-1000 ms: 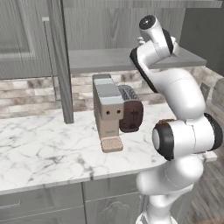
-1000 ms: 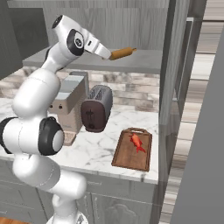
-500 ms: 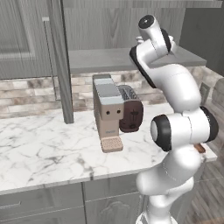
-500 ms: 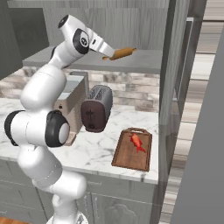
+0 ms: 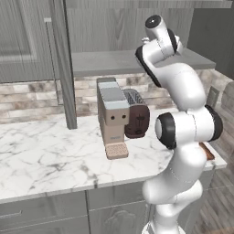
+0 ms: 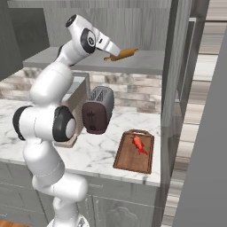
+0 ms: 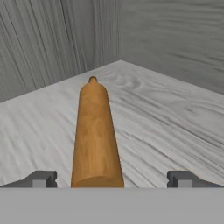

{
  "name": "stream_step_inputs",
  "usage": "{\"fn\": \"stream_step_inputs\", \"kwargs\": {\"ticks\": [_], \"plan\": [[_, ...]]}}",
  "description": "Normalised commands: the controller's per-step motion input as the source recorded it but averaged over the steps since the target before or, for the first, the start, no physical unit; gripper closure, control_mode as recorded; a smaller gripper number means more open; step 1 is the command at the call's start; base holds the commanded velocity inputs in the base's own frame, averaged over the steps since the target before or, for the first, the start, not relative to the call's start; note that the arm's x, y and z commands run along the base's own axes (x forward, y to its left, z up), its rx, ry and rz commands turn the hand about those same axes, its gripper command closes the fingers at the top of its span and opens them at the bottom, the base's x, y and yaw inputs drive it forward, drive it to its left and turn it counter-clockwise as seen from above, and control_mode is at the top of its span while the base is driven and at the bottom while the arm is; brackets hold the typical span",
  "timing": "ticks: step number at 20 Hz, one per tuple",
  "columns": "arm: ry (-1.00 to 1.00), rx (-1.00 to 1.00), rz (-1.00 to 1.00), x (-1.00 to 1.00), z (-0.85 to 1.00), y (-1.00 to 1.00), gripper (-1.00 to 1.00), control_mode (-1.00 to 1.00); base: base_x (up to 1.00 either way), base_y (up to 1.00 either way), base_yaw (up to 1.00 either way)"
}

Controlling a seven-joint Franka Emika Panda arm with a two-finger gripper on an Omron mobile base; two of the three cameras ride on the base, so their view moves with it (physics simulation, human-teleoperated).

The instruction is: Open the cabinet, retrieve the rolling pin, and place it next to the meat on the cutting board to prepare for tenderizing.

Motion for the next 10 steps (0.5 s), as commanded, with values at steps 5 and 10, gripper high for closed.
{"fn": "stream_step_inputs", "kwargs": {"ticks": [5, 10], "plan": [[0.05, 0.0, 0.01, 0.27, -0.08, 0.0, -1.0, -1.0, 0.0, 0.0, 0.0], [0.03, 0.0, 0.01, 0.22, -0.07, -0.02, -1.0, -1.0, 0.0, 0.0, 0.0]]}}
